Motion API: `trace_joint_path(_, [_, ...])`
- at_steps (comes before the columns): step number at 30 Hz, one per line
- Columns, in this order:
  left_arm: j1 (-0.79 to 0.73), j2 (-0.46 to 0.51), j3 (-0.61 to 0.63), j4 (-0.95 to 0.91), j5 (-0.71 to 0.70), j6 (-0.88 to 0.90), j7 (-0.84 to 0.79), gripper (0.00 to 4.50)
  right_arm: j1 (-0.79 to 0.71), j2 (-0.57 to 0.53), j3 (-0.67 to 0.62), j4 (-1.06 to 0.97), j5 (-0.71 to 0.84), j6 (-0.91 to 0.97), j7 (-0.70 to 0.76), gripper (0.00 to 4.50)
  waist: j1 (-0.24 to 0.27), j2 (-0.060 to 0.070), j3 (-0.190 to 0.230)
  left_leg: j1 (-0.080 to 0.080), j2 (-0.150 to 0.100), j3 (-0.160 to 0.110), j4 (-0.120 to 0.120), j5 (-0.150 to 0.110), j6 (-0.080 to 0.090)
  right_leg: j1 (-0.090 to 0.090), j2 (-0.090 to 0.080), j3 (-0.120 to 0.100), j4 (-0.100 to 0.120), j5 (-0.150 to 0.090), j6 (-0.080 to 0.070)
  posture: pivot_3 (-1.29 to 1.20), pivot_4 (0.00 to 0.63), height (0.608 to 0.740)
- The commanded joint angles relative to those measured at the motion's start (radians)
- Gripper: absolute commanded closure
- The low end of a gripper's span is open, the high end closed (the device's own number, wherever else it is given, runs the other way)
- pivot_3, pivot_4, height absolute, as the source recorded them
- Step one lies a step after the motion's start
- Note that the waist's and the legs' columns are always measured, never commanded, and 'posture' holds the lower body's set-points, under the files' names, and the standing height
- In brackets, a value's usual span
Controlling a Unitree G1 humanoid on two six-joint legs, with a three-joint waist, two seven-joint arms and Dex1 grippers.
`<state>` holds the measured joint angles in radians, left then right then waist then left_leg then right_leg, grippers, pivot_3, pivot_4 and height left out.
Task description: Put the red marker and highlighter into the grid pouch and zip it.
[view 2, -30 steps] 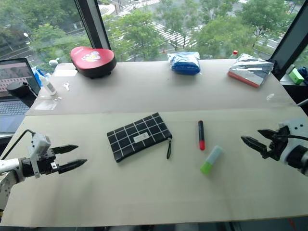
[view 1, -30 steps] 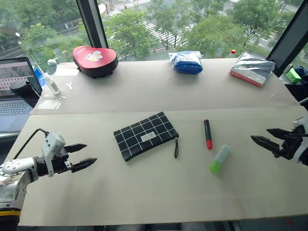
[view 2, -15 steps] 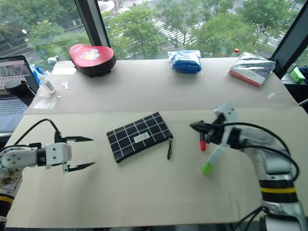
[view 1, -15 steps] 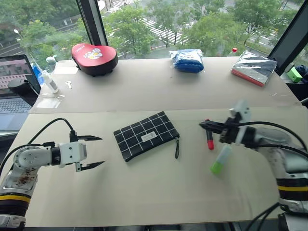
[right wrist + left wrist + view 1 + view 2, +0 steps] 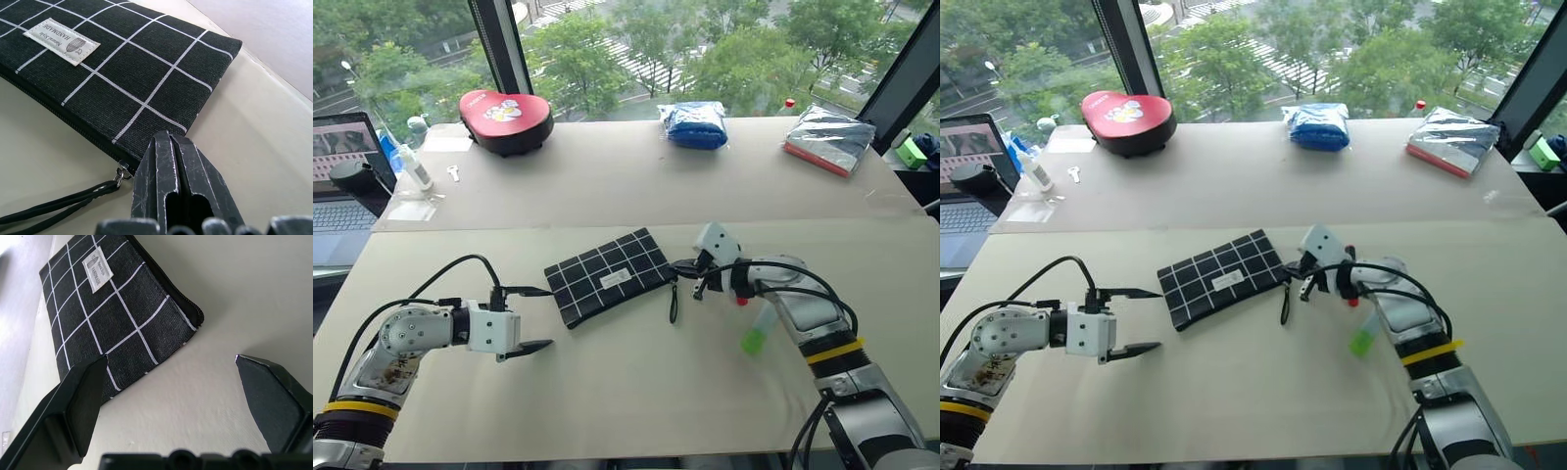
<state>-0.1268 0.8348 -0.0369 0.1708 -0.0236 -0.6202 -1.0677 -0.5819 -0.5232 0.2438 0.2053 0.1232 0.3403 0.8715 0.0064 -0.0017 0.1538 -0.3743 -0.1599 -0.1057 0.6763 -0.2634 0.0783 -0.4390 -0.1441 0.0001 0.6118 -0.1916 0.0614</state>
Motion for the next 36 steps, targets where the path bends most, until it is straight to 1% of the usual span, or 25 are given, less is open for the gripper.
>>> trace_joint_path(1, [-0.010,-0.008,-0.032,0.023,0.041,-0.017,0.028,0.00,-0.061,0.035,-0.038,0.018,0.015,-0.012,-0.006,4.43,0.000,0.000,0.000,0.000,0.000,0.000,0.000,0.000,-0.001,0.000,0.000,0.000,0.000,0.000,0.000,0.00,0.150,0.740])
trace_joint_path(4, [-0.015,-0.008,-0.041,0.005,0.036,0.001,0.035,0.00,-0.055,0.048,-0.028,-0.025,0.037,0.003,0.038,4.43,0.003,0.000,0.000,0.000,0.000,0.000,0.000,0.001,-0.002,0.000,0.001,0.000,0.002,0.000,0.000,0.00,0.150,0.740])
trace_joint_path(6, [-0.017,-0.005,-0.044,-0.008,0.030,0.013,0.037,0.00,-0.049,0.055,-0.023,-0.033,0.033,0.006,0.041,4.43,0.004,0.000,0.000,0.000,0.000,0.000,0.000,0.001,-0.002,-0.001,0.001,0.000,0.002,0.000,0.000,0.00,0.150,0.740])
trace_joint_path(12, [-0.014,0.000,-0.046,-0.030,0.023,0.035,0.042,0.00,-0.028,0.043,0.011,-0.005,-0.029,-0.005,0.041,4.43,0.004,0.000,0.000,0.000,0.000,0.000,0.000,0.001,-0.002,-0.001,0.001,0.000,0.002,0.000,0.000,0.00,0.150,0.740])
trace_joint_path(17, [-0.024,0.010,-0.035,-0.035,0.011,0.052,0.038,0.00,-0.027,0.021,0.101,0.079,-0.173,-0.004,-0.002,4.43,0.003,0.000,-0.001,0.001,0.000,0.000,0.000,0.001,-0.002,-0.001,0.001,0.001,0.002,0.000,0.000,0.00,0.150,0.740])
trace_joint_path(23, [-0.033,0.002,-0.021,-0.030,-0.004,0.089,0.049,0.00,-0.029,0.012,0.173,0.114,-0.260,-0.047,-0.004,4.43,0.004,-0.004,-0.003,0.005,0.001,0.000,0.000,0.001,-0.002,0.003,0.003,0.001,0.002,0.000,0.000,0.00,0.150,0.740])
trace_joint_path(26, [-0.024,0.006,-0.025,-0.011,0.021,0.069,0.060,0.00,-0.025,0.017,0.176,0.100,-0.255,-0.054,0.020,4.43,0.004,-0.005,-0.004,0.006,0.001,0.000,0.000,0.001,-0.002,0.004,0.004,0.001,0.002,0.000,0.000,0.00,0.150,0.740])
trace_joint_path(29, [-0.027,0.004,-0.040,0.025,0.089,0.027,0.098,0.00,-0.025,0.017,0.173,0.098,-0.257,-0.064,0.034,4.43,0.005,-0.005,-0.004,0.006,0.001,0.000,0.000,0.001,-0.002,0.004,0.005,0.002,0.002,0.000,-0.001,0.00,0.150,0.740])
trace_joint_path(33, [-0.001,-0.047,-0.076,0.029,0.136,-0.057,0.161,0.00,-0.035,0.020,0.160,0.106,-0.254,-0.062,0.037,4.43,0.007,-0.002,-0.007,0.007,0.002,0.000,0.000,0.002,-0.003,0.005,0.005,0.002,0.002,0.000,-0.001,0.00,0.150,0.740])
trace_joint_path(36, [0.003,-0.072,-0.087,0.044,0.176,-0.114,0.214,0.00,-0.034,0.020,0.156,0.106,-0.254,-0.063,0.040,4.43,0.010,-0.002,-0.007,0.011,0.001,0.000,0.000,0.001,-0.002,0.010,0.005,0.003,0.001,0.000,-0.001,0.00,0.150,0.740])
